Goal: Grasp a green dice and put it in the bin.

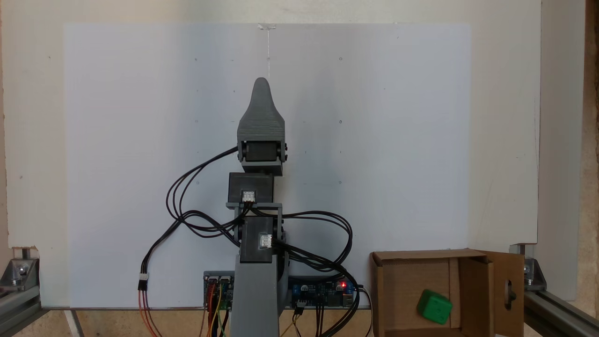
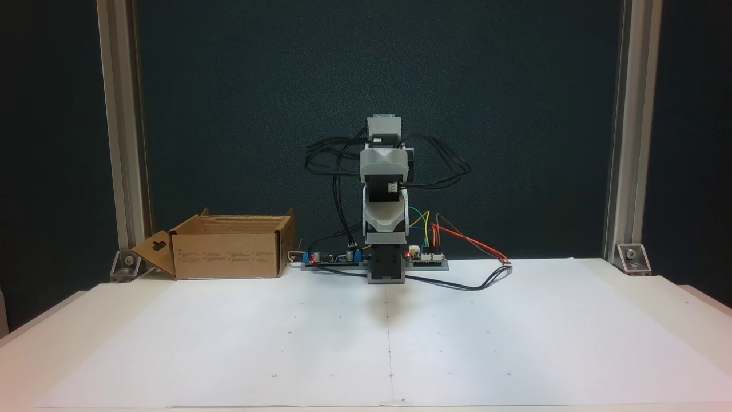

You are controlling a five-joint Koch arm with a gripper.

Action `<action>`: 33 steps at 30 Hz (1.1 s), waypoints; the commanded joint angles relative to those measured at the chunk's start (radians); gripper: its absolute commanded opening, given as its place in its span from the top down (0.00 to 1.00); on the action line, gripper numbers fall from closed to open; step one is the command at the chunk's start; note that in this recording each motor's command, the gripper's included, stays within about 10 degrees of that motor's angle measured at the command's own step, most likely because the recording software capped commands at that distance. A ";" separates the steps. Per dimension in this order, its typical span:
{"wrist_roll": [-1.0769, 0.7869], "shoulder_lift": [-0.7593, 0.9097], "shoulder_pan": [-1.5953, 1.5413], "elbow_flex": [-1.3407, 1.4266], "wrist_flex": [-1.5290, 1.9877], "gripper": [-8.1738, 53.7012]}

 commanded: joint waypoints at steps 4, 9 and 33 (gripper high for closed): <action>-0.012 0.114 0.011 0.087 -0.288 0.15; -0.018 0.114 0.011 0.229 -0.489 0.16; -0.034 0.109 0.044 0.634 -0.974 0.15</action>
